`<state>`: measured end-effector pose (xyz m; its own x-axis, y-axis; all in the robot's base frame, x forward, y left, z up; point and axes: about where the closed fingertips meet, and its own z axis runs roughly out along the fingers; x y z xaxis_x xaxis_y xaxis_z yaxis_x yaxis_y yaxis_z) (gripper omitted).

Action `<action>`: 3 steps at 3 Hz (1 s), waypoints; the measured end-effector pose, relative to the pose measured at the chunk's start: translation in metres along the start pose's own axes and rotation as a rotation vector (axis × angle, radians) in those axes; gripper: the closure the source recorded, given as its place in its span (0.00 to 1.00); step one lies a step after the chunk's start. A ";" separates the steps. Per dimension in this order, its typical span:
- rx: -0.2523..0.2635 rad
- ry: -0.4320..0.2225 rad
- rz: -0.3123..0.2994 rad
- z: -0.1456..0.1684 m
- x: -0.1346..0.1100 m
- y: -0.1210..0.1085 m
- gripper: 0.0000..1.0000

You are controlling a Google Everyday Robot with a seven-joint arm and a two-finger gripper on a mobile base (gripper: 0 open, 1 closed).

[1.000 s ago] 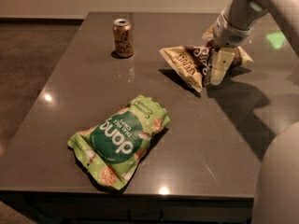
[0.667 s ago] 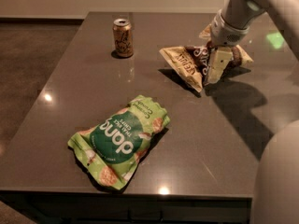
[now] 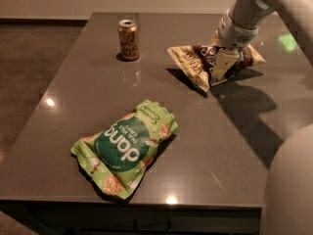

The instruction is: Pick brown chip bag

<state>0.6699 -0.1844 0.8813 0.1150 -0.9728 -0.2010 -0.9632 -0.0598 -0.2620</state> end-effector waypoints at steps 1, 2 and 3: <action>-0.004 0.003 -0.010 -0.004 -0.002 0.002 0.75; 0.022 -0.013 -0.018 -0.024 -0.008 0.004 0.98; 0.074 -0.038 -0.040 -0.058 -0.023 0.005 1.00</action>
Offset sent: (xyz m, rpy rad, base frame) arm -0.0268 0.0017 0.0559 0.0286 -0.0538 0.0230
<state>0.6483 -0.1756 0.9390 0.1638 -0.9607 -0.2242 -0.9371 -0.0805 -0.3395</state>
